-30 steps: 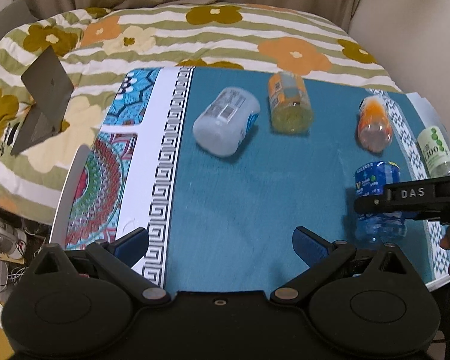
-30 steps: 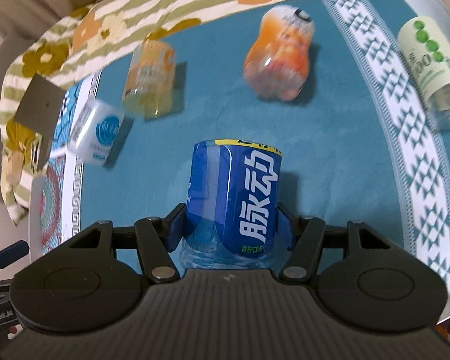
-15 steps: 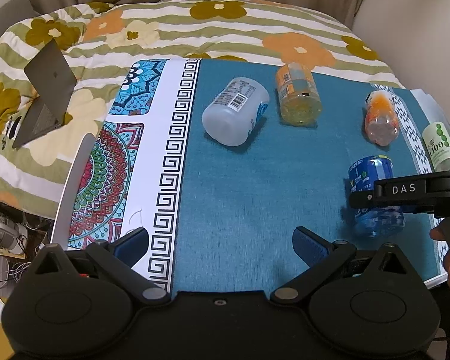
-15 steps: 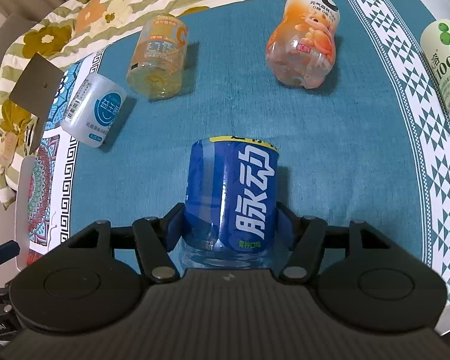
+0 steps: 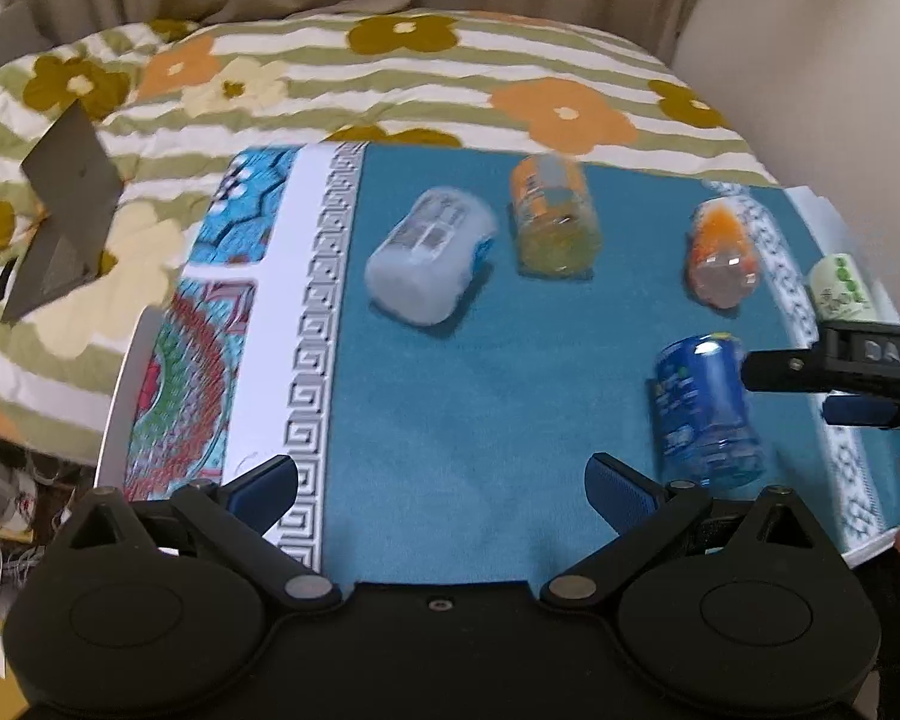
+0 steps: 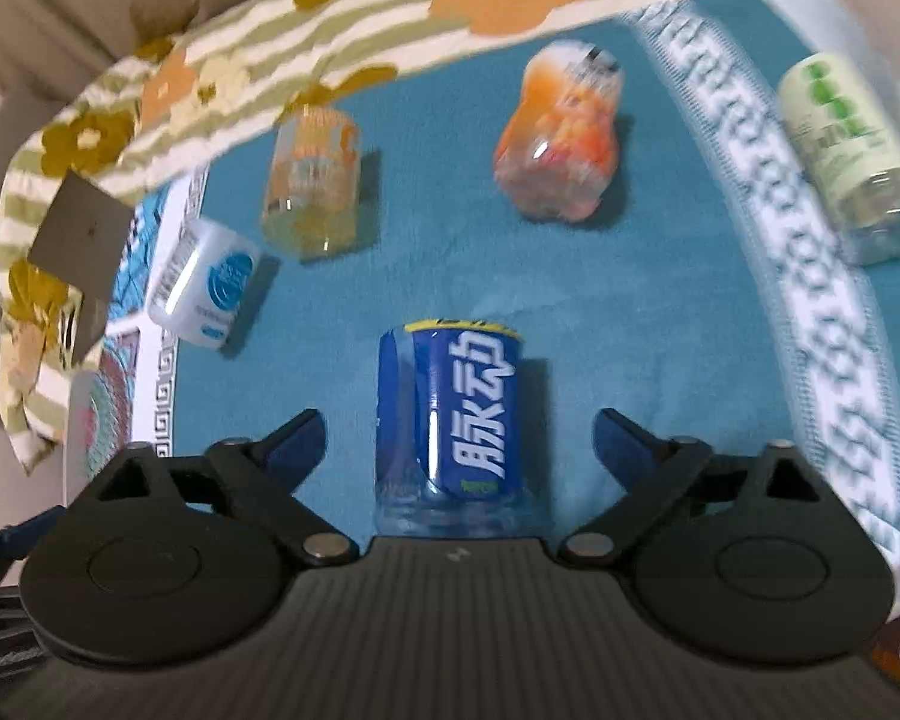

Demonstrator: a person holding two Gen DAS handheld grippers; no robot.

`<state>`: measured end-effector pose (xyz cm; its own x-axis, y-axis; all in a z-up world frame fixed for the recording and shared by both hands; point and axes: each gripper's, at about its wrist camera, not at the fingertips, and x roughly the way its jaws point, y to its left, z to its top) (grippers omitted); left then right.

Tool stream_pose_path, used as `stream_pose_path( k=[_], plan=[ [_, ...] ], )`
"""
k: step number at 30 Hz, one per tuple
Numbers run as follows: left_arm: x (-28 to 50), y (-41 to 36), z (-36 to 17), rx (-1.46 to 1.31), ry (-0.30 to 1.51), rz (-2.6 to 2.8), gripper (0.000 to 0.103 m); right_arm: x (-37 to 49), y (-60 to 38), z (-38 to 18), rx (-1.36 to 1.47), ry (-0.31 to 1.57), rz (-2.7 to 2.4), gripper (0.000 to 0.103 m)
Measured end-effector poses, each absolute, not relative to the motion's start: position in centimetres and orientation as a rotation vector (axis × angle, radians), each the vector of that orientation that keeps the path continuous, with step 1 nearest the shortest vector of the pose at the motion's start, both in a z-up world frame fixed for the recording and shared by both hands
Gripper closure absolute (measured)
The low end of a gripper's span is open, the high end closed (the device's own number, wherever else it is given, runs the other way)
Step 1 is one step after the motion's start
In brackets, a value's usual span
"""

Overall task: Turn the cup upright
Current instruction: 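Grasp the blue cup with the left tool while the right tool releases it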

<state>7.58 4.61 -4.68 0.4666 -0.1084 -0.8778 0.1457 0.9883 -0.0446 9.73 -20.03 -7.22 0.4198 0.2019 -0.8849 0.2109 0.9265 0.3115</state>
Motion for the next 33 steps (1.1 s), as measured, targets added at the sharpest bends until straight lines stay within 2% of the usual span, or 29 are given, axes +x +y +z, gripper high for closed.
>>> stream_pose_path(
  k=[6, 12, 18, 21, 29, 33],
  plan=[
    [8.6, 1.2, -2.4, 0.079, 1.056, -0.2, 0.0, 7.3, -23.5, -4.0, 0.365, 1.096, -0.052, 0.0],
    [10.8, -3.9, -2.7, 0.1, 1.153, -0.234, 0.0, 5.2, -27.4, -3.3, 0.273, 1.047, -0.048, 0.0],
    [13.6, -8.7, -4.8, 0.086, 1.291, -0.232, 0.002, 4.4, -30.1, -4.8, 0.175, 1.029, 0.025, 0.0],
    [15.0, -10.9, -6.6, 0.097, 1.343, -0.209, 0.008, 4.7, -31.3, -6.0, 0.156, 1.037, 0.064, 0.0],
    [17.4, -14.0, -10.5, 0.126, 1.448, -0.146, 0.012, 6.5, -35.0, -9.5, 0.211, 1.094, 0.137, 0.0],
    [18.0, -14.5, -11.7, 0.104, 1.489, -0.128, 0.02, 7.0, -35.9, -10.4, 0.218, 1.113, 0.159, 0.0]
  ],
)
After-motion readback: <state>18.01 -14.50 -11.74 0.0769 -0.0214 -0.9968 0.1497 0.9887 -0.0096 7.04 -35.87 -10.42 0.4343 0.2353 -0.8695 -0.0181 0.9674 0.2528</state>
